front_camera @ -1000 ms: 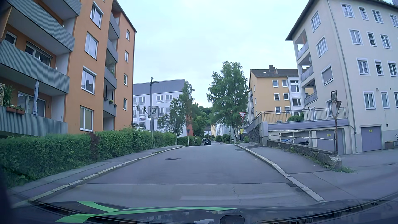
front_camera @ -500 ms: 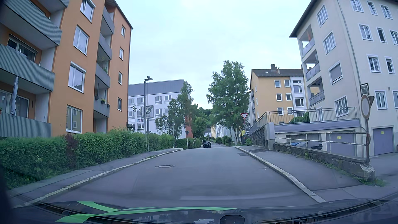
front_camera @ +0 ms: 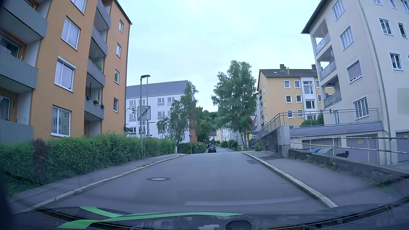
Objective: Follow the waypoints while adhering to traffic rules and regulations
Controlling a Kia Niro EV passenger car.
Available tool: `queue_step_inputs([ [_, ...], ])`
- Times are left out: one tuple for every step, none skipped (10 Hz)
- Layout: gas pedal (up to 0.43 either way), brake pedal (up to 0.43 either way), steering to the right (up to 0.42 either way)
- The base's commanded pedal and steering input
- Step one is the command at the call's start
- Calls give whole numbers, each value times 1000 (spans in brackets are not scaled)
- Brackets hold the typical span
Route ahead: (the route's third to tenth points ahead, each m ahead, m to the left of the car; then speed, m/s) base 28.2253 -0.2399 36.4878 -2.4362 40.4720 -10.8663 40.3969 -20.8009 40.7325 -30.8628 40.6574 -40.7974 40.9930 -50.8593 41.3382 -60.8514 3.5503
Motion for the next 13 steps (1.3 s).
queue_step_inputs([
  [138, 0, 1],
  [138, 0, 1],
  [138, 0, 1],
  [138, 0, 1],
  [138, 0, 1],
  [138, 0, 1],
  [138, 0, 1],
  [138, 0, 1],
  [138, 0, 1],
  [138, 0, 2],
  [138, 0, 1],
  [138, 0, 1],
  [138, 0, 1],
])
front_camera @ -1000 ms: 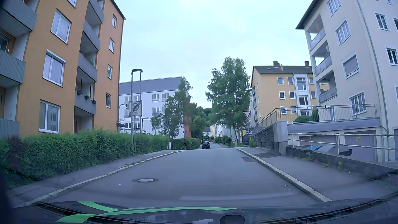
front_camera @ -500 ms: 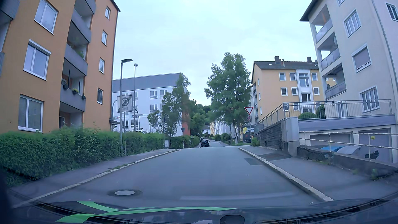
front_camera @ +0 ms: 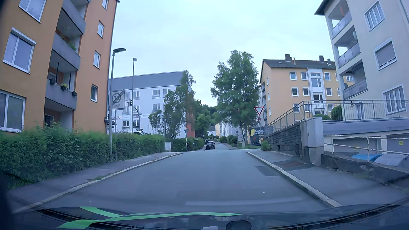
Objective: Follow the waypoints while adhering to traffic rules and regulations
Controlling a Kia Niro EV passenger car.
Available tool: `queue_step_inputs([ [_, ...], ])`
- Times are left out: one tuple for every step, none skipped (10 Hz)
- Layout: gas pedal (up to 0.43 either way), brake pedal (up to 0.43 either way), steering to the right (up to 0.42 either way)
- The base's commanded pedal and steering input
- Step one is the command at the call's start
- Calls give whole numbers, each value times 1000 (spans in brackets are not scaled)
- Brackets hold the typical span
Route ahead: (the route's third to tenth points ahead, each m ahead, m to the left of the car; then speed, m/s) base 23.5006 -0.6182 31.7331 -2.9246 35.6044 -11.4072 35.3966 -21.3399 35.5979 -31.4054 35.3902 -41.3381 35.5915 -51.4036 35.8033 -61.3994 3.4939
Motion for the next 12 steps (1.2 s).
queue_step_inputs([
  [138, 0, 1],
  [138, 0, 1],
  [138, 0, 2],
  [138, 0, 2],
  [138, 0, 1],
  [130, 0, 2],
  [130, 0, 2],
  [130, 0, 1],
  [130, 0, 2],
  [130, 0, 1],
  [130, 0, 2],
  [118, 0, 1],
])
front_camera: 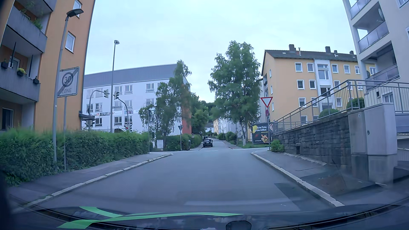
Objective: Follow the waypoints while adhering to traffic rules and regulations
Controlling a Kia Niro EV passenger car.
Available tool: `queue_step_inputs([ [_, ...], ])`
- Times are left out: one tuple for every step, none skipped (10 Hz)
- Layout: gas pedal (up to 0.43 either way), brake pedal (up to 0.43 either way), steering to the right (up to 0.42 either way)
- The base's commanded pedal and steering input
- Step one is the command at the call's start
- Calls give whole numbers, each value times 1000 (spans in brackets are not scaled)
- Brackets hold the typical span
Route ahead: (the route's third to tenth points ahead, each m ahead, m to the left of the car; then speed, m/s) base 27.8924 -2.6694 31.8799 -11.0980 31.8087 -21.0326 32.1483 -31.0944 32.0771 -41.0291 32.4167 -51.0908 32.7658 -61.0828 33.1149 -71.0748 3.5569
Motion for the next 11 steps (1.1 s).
queue_step_inputs([
  [98, 0, 2],
  [98, 0, 2],
  [98, 0, 2],
  [98, 0, 2],
  [98, 0, 1],
  [98, 0, 2],
  [98, 0, 2],
  [98, 0, 1],
  [98, 0, 1],
  [98, 0, 1],
  [98, 0, 0],
])
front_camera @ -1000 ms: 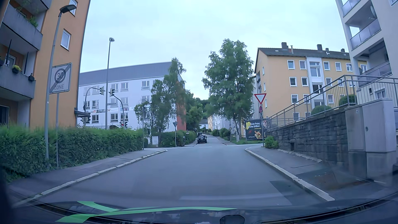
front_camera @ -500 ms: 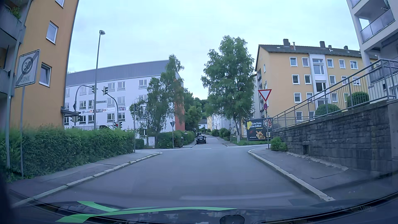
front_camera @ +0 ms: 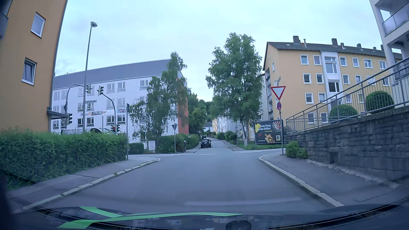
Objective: Follow the waypoints while adhering to traffic rules and regulations
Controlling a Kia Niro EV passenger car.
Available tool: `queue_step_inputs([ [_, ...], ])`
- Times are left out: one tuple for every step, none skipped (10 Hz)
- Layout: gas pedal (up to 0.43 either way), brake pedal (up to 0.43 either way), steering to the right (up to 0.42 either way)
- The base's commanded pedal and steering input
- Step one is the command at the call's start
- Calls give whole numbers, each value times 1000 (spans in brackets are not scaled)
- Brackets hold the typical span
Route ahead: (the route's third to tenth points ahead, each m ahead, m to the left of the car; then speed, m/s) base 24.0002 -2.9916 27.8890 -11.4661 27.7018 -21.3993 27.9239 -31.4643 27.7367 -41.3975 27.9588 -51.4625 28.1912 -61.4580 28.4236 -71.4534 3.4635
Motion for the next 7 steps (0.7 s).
queue_step_inputs([
  [87, 0, 0],
  [79, 0, -1],
  [79, 0, -1],
  [59, 0, -1],
  [47, 0, -1],
  [39, 0, -1],
  [39, 0, -1],
])
